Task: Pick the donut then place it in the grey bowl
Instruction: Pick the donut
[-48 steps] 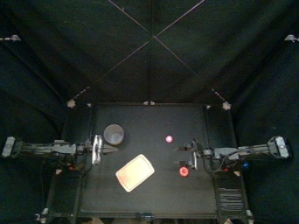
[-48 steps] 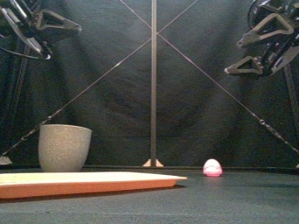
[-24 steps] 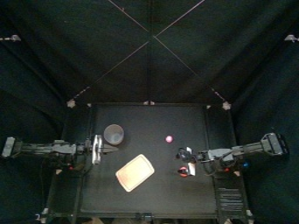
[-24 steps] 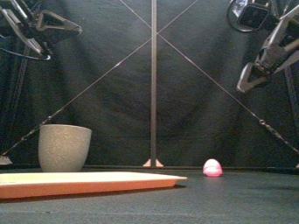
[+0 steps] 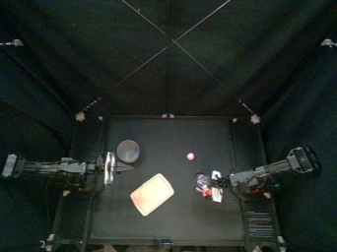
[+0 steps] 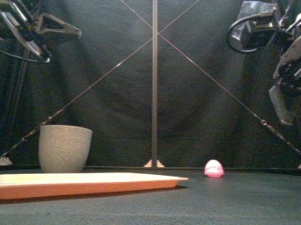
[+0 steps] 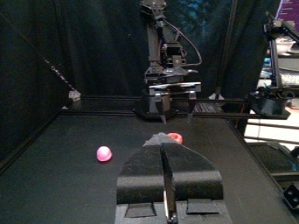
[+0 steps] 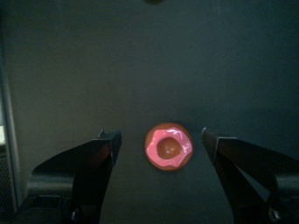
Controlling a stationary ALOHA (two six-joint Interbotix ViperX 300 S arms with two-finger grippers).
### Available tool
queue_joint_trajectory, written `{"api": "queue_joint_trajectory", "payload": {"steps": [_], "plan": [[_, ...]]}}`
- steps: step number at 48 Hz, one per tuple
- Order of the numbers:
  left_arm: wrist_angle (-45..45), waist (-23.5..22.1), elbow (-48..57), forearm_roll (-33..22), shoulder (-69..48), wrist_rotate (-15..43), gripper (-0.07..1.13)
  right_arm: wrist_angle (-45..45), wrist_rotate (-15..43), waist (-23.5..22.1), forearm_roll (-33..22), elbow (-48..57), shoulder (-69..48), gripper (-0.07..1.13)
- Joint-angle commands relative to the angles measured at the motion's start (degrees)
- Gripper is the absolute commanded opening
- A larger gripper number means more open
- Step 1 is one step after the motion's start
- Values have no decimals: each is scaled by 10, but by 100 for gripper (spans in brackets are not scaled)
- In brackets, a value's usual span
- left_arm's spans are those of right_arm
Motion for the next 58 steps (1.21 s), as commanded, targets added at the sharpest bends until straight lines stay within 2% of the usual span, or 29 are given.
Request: {"api": "queue_joint_trajectory", "payload": {"steps": [1,5,12,16,25,31,41,58], "plan": [[-3,4,-7,0,4,0,1,19,69,18,-51,-4,10,106],[-3,4,-6,0,4,-1,1,26,150,33,-77,-3,24,106],[-3,4,-6,0,4,0,1,28,281,57,-92,-2,54,106],[-4,8,-5,0,4,2,1,31,332,71,-104,-3,73,106],[-5,14,-4,0,4,1,1,65,403,86,-127,-9,112,106],[-5,15,-1,0,4,0,1,70,427,83,-112,-8,135,106],[-9,15,1,0,4,1,1,46,425,78,-64,-8,157,106],[-10,15,3,0,4,-1,1,11,426,53,-89,-6,172,106]]}}
